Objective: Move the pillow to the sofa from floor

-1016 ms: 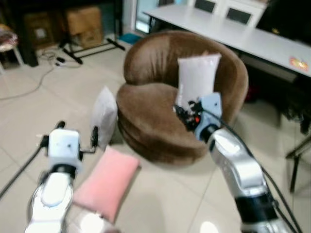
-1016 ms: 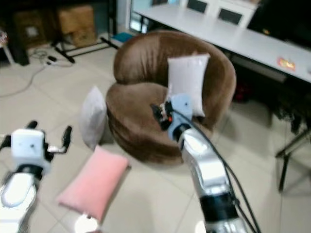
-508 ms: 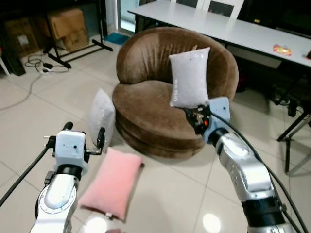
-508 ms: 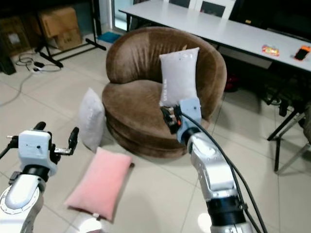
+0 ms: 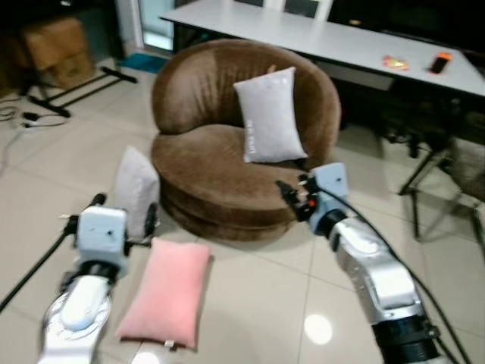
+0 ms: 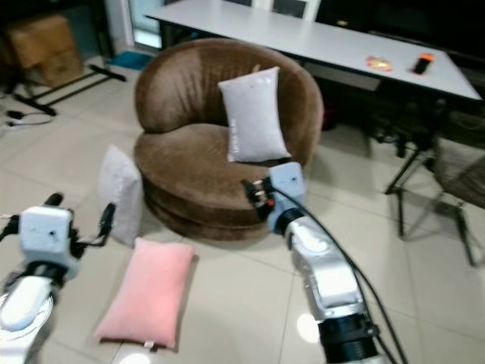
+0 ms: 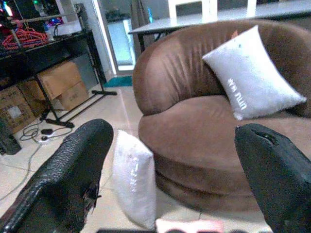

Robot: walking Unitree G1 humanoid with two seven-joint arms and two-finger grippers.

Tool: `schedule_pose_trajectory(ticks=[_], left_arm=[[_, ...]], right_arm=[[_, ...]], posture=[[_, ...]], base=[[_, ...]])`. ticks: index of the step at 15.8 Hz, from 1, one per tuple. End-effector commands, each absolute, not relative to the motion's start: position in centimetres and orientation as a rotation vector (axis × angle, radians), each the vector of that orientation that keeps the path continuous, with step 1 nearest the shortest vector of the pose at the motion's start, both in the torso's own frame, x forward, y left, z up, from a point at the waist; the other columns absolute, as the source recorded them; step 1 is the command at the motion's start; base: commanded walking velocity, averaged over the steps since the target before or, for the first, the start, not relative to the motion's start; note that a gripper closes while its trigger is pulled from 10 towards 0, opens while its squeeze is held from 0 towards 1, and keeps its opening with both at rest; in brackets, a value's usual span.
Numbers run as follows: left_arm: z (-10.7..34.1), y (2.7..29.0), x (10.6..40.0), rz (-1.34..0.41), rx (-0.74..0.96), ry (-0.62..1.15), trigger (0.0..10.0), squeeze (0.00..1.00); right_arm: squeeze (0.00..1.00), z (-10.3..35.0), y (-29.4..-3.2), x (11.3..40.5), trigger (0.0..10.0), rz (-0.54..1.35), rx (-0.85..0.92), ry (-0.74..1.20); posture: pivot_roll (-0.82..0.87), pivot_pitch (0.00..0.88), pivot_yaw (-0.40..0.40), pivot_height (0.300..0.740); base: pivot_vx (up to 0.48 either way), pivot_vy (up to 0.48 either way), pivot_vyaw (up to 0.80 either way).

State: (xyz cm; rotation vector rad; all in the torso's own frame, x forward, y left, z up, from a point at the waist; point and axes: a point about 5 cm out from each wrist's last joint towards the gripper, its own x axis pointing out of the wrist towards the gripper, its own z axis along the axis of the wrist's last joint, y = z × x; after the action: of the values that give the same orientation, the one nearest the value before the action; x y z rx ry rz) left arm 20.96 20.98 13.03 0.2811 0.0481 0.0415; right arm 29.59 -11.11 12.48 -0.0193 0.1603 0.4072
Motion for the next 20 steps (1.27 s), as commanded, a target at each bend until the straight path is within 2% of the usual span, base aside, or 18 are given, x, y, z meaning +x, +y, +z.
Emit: schedule_pose_trajectory(ticks=[1,4,13,20], left_arm=[[13.5,20.5,21.0,0.011,0.274,0.037,10.0,0.0],[13.8,20.9,20.8,0.007,0.281,0.042,10.0,0.0],[14.3,20.6,21.3,-0.024,0.269,0.05,10.0,0.0],[14.0,20.1,21.9,-0.026,0.251,0.043,10.0,0.0]], right_arm=[[0.0,12.3,-11.8,29.4,10.0,0.386,-0.027,0.166],[0.0,11.8,-11.5,29.0,10.0,0.401,-0.025,0.175],[0.0,11.3,-11.2,28.4,10.0,0.403,-0.023,0.185],[0.0,11.5,-11.7,28.7,10.0,0.403,-0.045,0.183]], posture=[[0.08,0.0,-0.045,0.74],[0.09,0.0,-0.026,0.74],[0.07,0.0,0.016,0.74],[0.06,0.0,-0.008,0.74]], base=[[0.0,0.315,-0.8],[0.0,0.312,-0.8],[0.0,0.32,0.0],[0.0,0.387,0.0]])
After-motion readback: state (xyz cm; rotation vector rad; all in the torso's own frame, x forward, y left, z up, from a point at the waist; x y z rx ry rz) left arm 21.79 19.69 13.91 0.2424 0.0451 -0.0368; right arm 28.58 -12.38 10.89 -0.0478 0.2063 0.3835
